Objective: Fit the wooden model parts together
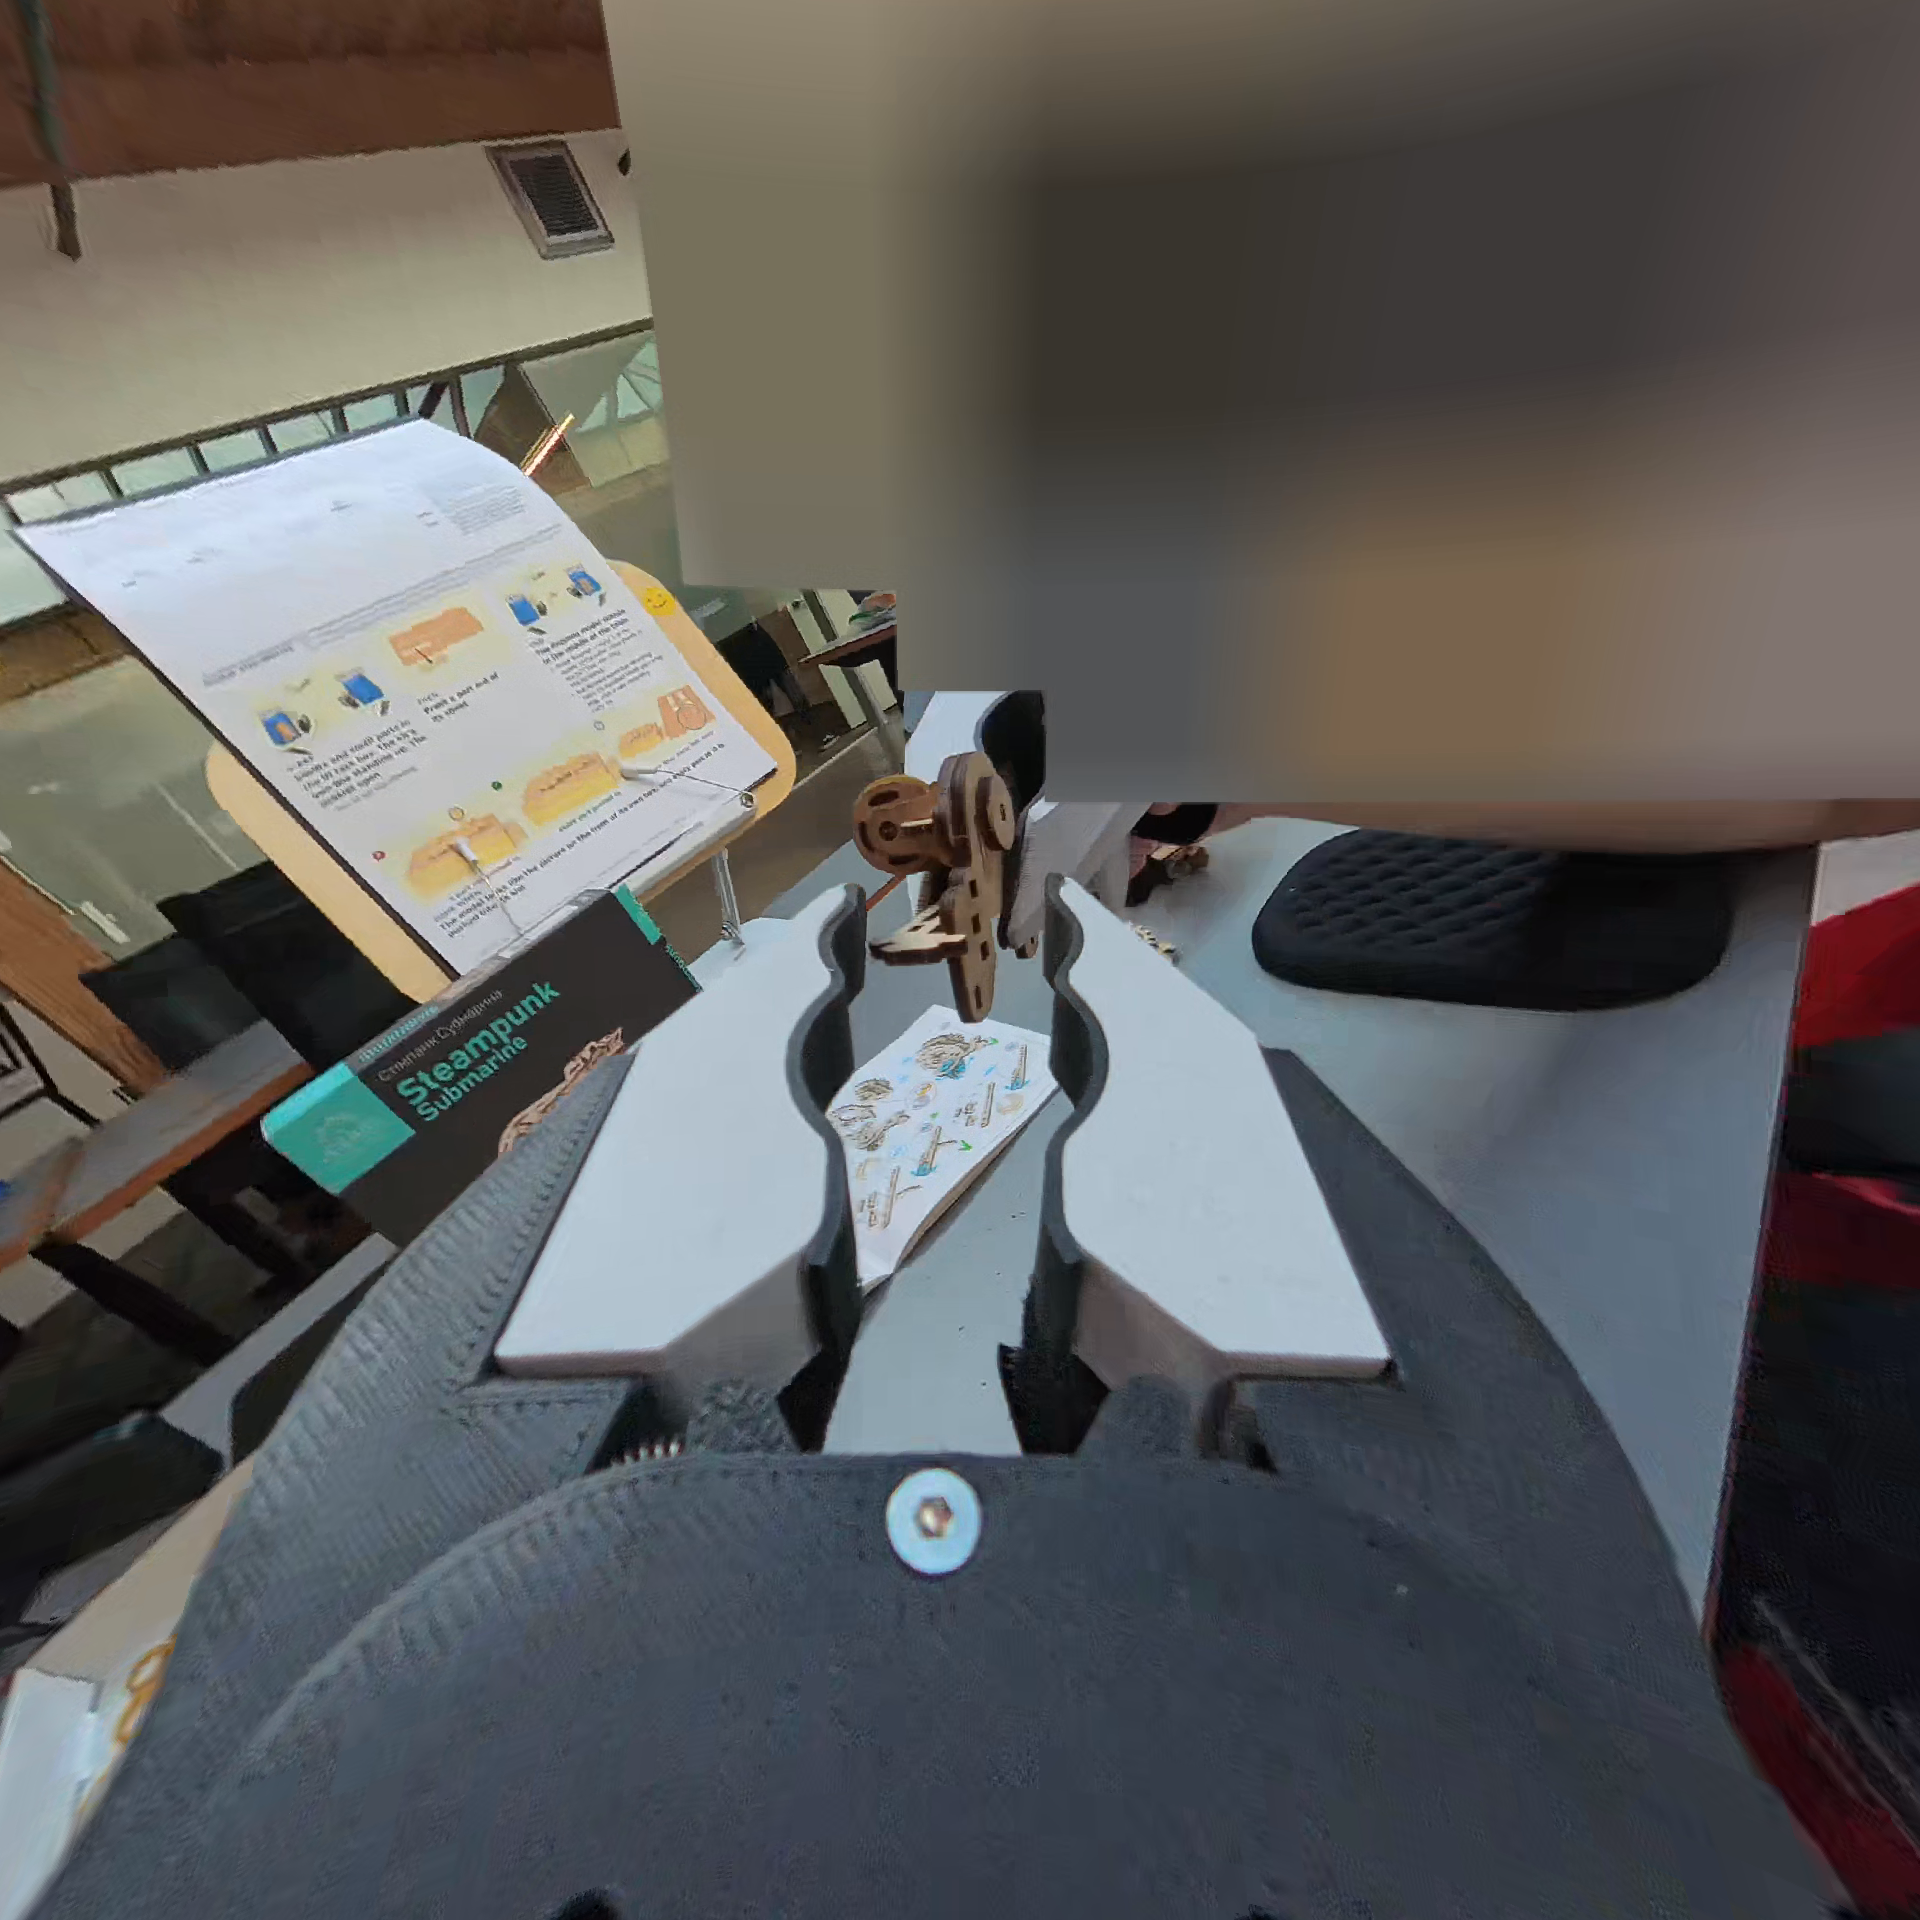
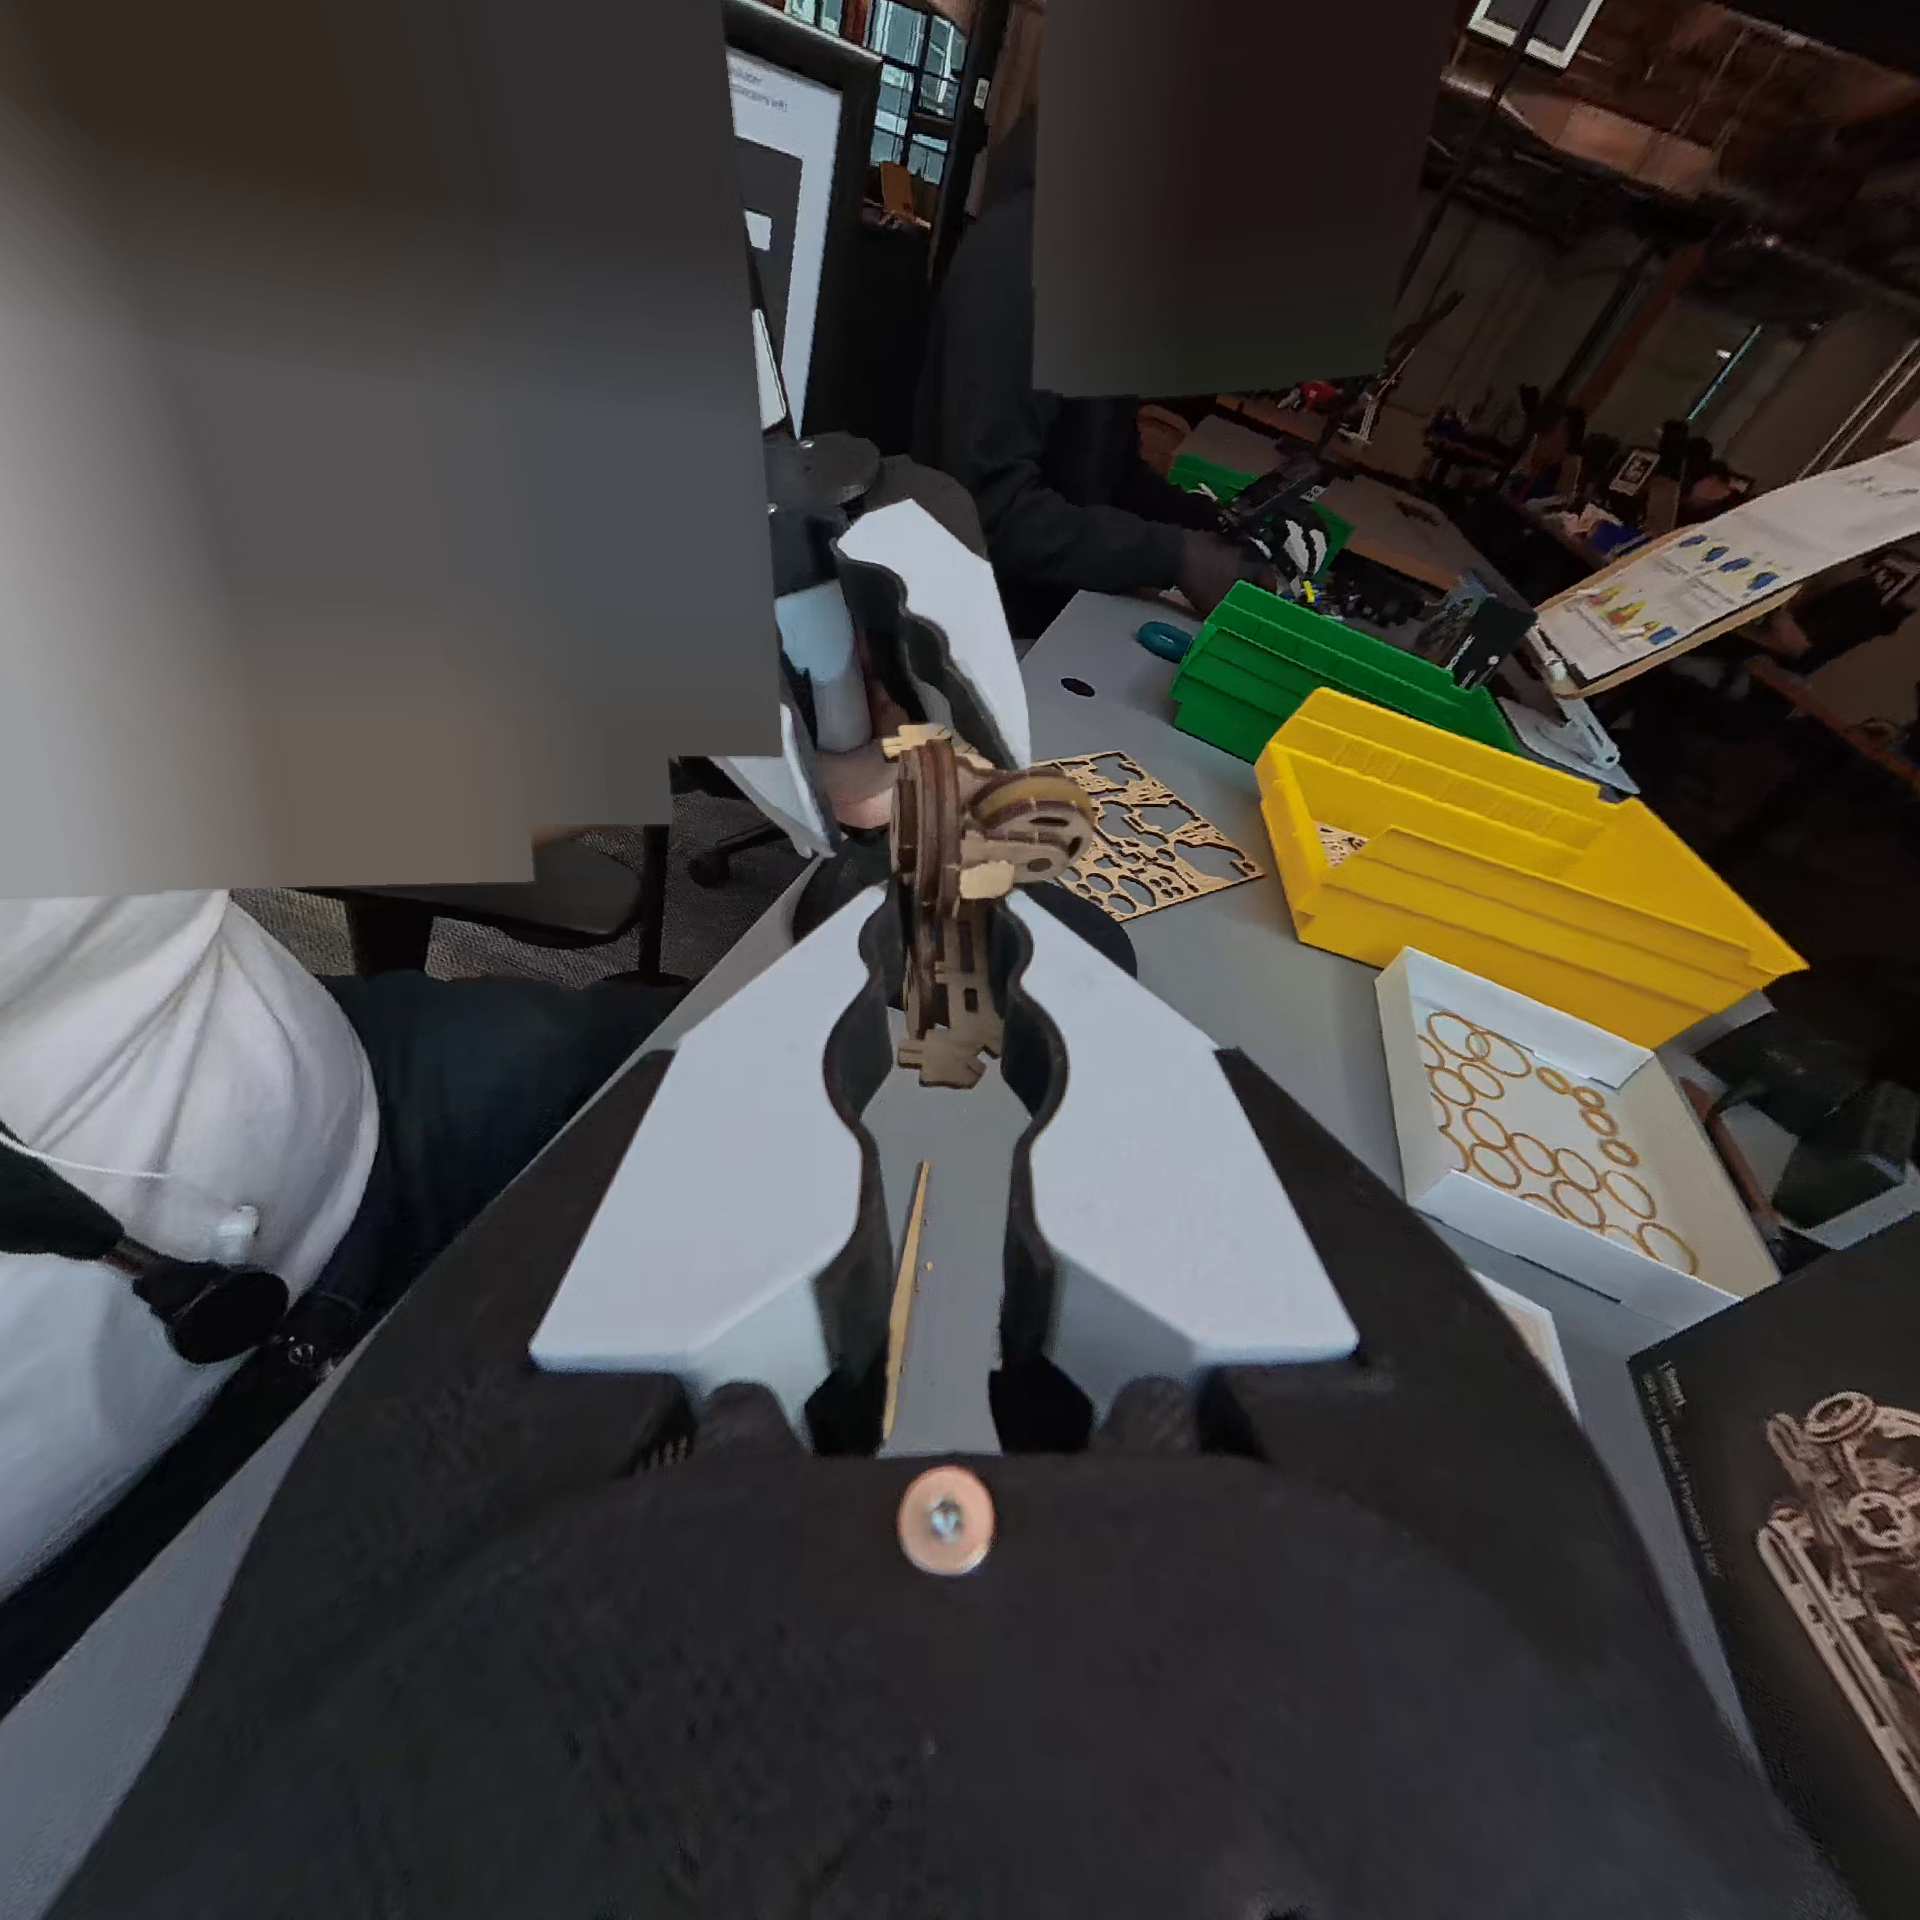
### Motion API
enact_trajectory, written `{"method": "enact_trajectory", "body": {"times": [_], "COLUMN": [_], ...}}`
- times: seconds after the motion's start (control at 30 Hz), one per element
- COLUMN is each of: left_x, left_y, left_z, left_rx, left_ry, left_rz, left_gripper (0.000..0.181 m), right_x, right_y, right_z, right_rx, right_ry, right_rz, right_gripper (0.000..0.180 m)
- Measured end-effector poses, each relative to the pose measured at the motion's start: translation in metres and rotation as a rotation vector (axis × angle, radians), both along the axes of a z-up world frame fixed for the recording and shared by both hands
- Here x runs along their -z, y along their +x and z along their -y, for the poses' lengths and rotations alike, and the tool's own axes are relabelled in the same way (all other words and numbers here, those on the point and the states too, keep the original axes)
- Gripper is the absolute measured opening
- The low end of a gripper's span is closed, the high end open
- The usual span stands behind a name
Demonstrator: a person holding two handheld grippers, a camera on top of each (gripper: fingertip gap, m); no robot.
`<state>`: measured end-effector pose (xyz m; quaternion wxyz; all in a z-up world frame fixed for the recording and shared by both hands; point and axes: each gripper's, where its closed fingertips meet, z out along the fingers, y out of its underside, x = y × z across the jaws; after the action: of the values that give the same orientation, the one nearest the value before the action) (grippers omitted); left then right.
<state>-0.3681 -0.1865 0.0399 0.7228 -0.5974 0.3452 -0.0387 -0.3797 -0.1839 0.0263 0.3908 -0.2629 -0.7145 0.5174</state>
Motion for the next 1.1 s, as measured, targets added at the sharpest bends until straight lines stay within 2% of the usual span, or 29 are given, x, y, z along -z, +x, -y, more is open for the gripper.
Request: {"method": "enact_trajectory", "body": {"times": [0.03,0.23,0.5,0.7,1.1], "left_x": [0.001,0.011,0.011,0.012,0.011], "left_y": [0.003,0.011,0.017,0.017,0.016], "left_z": [0.002,0.009,0.021,0.025,0.028], "left_rx": [-0.004,-0.004,-0.018,-0.046,-0.056], "left_ry": [0.016,0.015,0.053,0.056,0.073], "left_rz": [-0.072,-0.337,-0.57,-0.672,-0.66], "left_gripper": [0.031,0.019,0.018,0.017,0.017], "right_x": [-0.001,0.001,-0.004,-0.003,-0.005], "right_y": [0.003,0.012,0.019,0.019,0.017], "right_z": [0.003,0.017,0.03,0.034,0.036], "right_rx": [-0.005,-0.012,0.023,0.03,0.04], "right_ry": [0.048,0.302,0.551,0.593,0.61], "right_rz": [-0.025,-0.116,-0.249,-0.263,-0.276], "right_gripper": [0.014,0.014,0.014,0.013,0.013]}}
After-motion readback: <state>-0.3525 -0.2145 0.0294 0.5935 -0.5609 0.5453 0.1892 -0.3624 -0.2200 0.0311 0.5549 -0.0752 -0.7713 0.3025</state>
